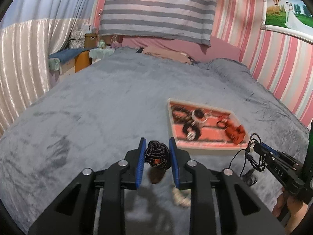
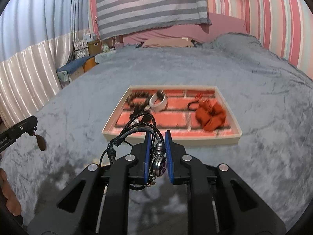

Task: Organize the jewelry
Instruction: 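Carry the hair pin and braided bracelet into the tray and open both tools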

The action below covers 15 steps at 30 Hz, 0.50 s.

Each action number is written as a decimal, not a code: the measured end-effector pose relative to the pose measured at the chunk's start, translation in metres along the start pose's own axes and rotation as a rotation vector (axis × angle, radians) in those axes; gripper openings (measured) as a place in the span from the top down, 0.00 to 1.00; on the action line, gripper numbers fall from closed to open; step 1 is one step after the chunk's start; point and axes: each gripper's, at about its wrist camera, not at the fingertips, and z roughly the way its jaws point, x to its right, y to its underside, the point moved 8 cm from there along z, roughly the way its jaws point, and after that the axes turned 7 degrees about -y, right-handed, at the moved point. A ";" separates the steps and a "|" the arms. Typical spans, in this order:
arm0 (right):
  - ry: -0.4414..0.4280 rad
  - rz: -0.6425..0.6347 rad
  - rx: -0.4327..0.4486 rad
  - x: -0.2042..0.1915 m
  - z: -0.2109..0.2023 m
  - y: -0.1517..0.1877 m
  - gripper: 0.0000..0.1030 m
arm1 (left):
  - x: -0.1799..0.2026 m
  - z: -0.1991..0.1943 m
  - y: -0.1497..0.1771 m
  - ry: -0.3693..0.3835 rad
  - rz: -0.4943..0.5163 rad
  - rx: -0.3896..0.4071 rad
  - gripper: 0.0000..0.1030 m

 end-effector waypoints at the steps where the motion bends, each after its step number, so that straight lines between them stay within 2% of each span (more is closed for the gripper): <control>1: 0.000 0.003 0.005 0.006 -0.001 -0.006 0.85 | 0.012 0.002 -0.007 0.014 0.007 0.006 0.76; 8: 0.021 0.012 0.020 0.057 0.010 -0.044 0.85 | 0.086 0.035 -0.037 0.075 0.030 0.027 0.76; 15: 0.052 0.035 0.053 0.108 0.033 -0.063 0.85 | 0.144 0.081 -0.060 0.118 0.045 0.032 0.76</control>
